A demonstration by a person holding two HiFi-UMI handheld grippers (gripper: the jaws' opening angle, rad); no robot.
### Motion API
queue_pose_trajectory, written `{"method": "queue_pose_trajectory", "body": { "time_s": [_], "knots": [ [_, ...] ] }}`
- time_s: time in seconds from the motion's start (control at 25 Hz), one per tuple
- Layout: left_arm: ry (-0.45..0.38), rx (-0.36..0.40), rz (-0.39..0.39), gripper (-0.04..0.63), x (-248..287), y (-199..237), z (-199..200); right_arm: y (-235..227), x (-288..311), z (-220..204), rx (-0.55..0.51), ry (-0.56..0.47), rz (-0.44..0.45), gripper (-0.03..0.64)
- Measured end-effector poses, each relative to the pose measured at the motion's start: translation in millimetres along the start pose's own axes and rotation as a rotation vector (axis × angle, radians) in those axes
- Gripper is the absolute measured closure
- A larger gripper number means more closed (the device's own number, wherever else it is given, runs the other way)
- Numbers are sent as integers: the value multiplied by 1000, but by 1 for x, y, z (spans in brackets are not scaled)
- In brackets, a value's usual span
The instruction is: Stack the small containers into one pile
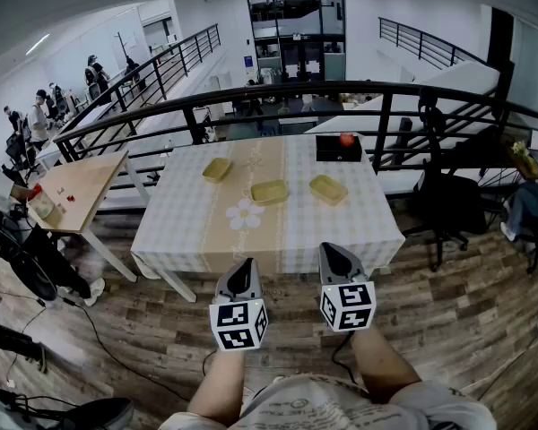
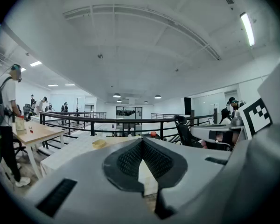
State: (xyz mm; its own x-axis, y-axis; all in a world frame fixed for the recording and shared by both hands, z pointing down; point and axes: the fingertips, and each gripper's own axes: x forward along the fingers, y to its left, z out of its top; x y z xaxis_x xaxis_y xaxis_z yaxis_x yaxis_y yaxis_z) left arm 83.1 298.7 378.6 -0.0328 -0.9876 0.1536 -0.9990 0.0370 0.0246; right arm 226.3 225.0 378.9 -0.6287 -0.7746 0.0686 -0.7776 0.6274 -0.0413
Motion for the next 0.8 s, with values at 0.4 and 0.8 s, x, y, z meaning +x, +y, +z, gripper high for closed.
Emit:
{"method": "queue_pose_trajectory", "body": {
  "time_s": [0.4, 0.8],
  "knots": [
    [-14, -23, 11, 589, 11, 40, -6, 26, 29, -5, -6, -4, 19, 615],
    [6, -32, -13, 589, 18, 71, -16, 54, 49, -13, 18, 2, 18, 614]
  ]
}}
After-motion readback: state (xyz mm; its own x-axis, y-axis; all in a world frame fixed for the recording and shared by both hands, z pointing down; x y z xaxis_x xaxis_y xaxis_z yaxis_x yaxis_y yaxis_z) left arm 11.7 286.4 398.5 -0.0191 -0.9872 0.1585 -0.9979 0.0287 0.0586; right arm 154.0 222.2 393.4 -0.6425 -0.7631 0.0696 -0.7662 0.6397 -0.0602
